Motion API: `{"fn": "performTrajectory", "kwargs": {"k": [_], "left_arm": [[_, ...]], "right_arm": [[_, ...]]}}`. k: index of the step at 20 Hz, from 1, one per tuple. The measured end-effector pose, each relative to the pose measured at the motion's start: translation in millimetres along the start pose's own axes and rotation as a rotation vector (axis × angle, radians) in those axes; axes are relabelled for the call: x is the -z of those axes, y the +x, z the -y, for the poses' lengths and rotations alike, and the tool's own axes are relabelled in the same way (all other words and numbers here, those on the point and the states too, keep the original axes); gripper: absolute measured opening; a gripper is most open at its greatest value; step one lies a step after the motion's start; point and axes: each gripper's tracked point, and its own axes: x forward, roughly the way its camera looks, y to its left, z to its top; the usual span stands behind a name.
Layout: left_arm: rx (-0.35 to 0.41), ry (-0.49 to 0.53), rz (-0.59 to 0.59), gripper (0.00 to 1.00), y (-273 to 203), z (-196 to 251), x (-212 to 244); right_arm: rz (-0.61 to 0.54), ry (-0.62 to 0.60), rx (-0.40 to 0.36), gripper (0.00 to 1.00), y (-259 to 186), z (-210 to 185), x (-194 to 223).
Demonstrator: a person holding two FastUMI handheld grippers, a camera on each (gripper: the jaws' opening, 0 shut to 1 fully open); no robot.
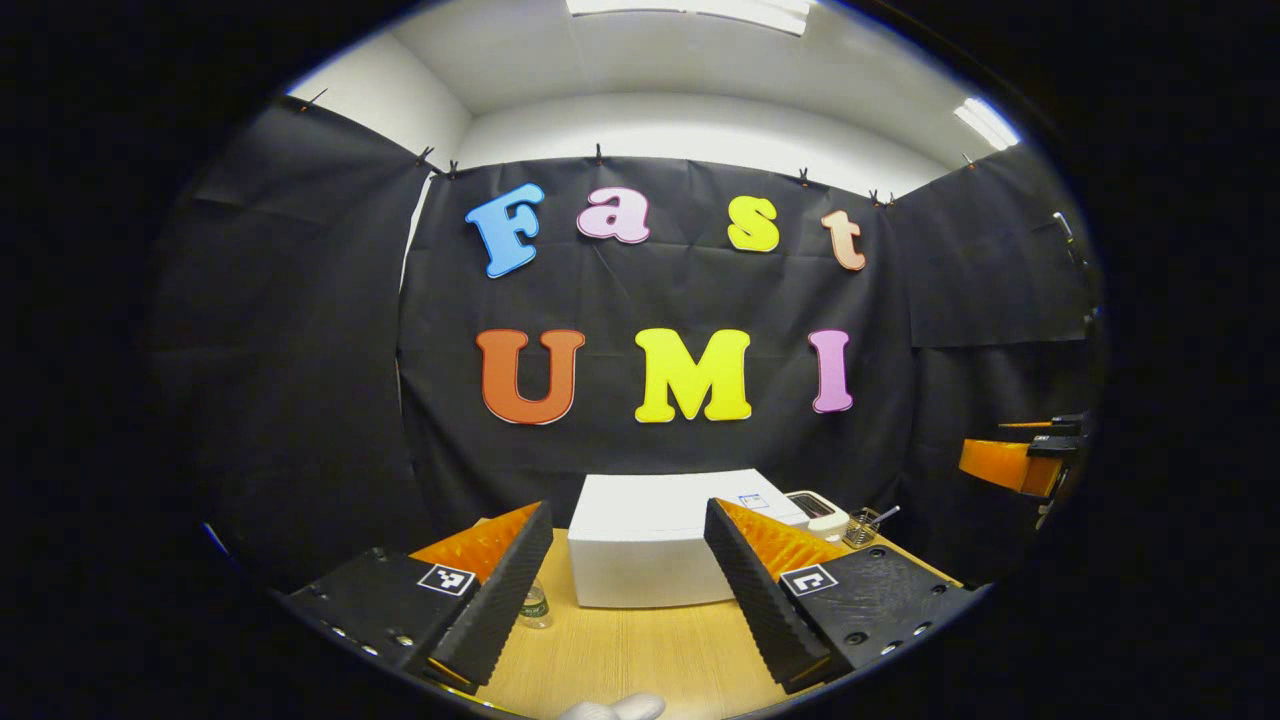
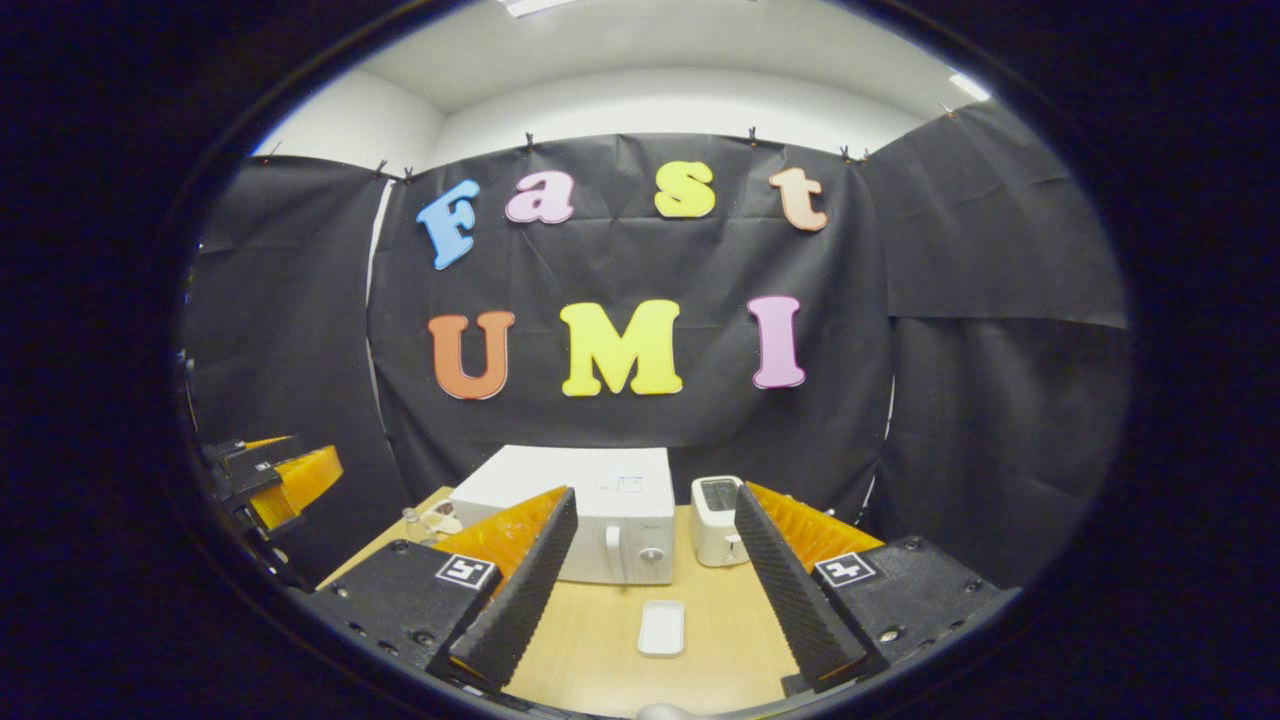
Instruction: Open the microwave oven with the left hand, put the food in, and close the microwave oven.
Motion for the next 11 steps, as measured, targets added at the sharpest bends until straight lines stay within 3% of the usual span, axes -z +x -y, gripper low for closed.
{"fn": "performTrajectory", "kwargs": {"k": [1,2,3,11], "left_arm": [[0.005,0.0,0.005,0.95,-0.6,0.4,-4.5],[0.012,0.001,0.016,0.95,0.1,1.6,-9.2],[0.009,0.001,0.016,0.95,0.3,0.4,-12.3],[-0.011,0.015,0.024,0.95,4.1,-12.8,-25.0]], "right_arm": [[0.001,0.0,-0.003,0.91,0.9,-0.9,-0.9],[0.001,0.0,-0.005,1.0,2.5,-1.3,-0.8],[0.003,0.0,-0.007,0.91,3.4,-2.2,-3.8],[0.019,-0.031,0.017,0.91,7.4,-2.9,-17.6]]}}
